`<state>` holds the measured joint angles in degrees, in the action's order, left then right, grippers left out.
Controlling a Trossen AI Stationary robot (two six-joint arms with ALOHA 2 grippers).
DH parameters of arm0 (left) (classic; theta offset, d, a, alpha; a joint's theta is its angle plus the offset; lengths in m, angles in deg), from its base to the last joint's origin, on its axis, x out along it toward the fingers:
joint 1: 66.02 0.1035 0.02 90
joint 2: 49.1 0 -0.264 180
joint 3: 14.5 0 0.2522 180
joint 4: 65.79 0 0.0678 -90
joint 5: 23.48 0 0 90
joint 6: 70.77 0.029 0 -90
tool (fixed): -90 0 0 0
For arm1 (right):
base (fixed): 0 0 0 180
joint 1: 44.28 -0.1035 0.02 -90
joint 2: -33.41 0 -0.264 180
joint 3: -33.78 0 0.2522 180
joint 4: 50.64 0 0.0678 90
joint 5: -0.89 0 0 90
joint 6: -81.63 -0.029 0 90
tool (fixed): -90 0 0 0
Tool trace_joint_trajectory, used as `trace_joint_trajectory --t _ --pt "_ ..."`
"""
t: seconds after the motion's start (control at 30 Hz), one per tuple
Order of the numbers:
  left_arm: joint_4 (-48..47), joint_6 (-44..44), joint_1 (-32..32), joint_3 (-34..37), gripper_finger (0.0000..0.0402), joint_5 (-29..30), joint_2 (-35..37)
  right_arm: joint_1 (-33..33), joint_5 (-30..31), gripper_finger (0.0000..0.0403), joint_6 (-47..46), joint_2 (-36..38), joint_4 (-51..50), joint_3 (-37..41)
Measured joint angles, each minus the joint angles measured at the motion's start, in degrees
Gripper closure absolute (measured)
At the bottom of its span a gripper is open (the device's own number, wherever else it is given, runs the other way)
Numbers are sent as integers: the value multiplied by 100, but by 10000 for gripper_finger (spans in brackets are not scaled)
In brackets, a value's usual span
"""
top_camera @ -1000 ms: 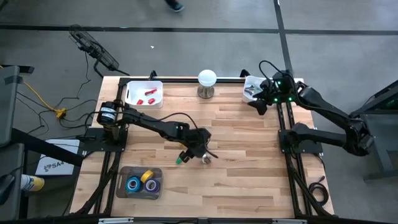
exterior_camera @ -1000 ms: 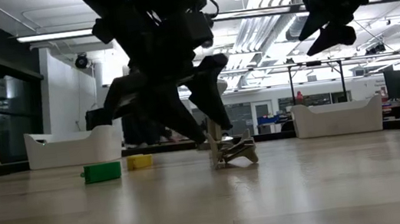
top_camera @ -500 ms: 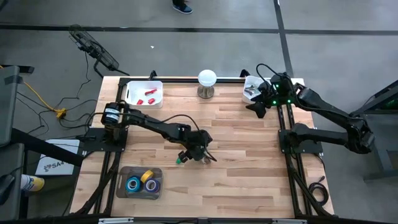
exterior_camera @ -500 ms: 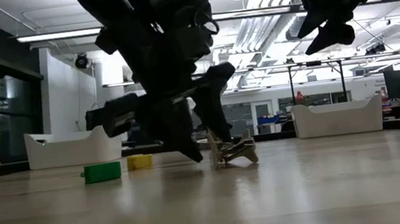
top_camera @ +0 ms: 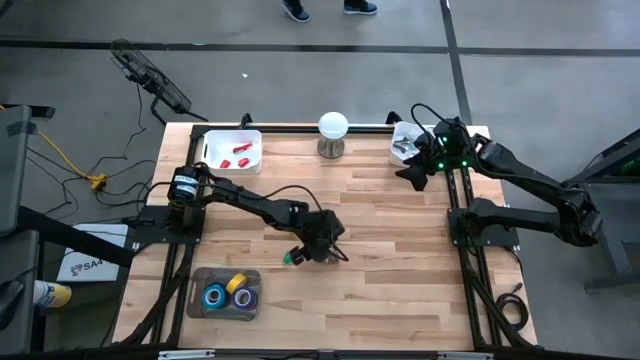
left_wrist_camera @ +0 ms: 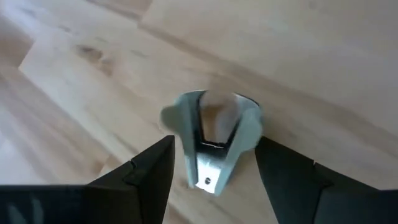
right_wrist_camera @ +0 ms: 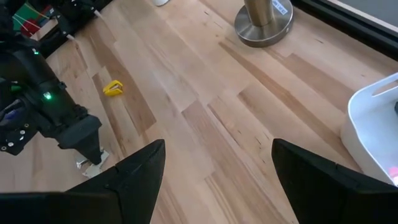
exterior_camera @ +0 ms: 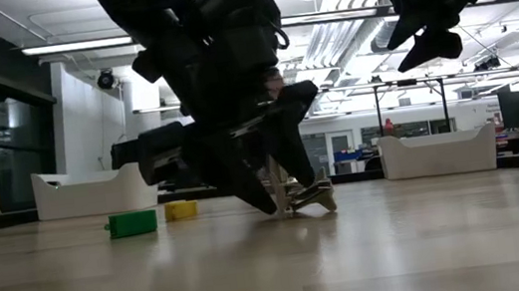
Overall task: Pick and place Stapler, Stapler remover, tape
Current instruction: Put the gray staple remover into the right white bin
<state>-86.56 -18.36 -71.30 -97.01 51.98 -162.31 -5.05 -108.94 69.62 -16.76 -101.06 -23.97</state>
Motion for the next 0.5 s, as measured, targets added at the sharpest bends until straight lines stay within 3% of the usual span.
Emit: trace_joint_trajectory --t 0.2,0.5 --pt "-3 -16 -39 2 208 -140 0 0 -2 116 -107 0 -7 0" --pt "101 -641 -48 2 322 -138 0 0 -20 116 -205 0 -4 0"
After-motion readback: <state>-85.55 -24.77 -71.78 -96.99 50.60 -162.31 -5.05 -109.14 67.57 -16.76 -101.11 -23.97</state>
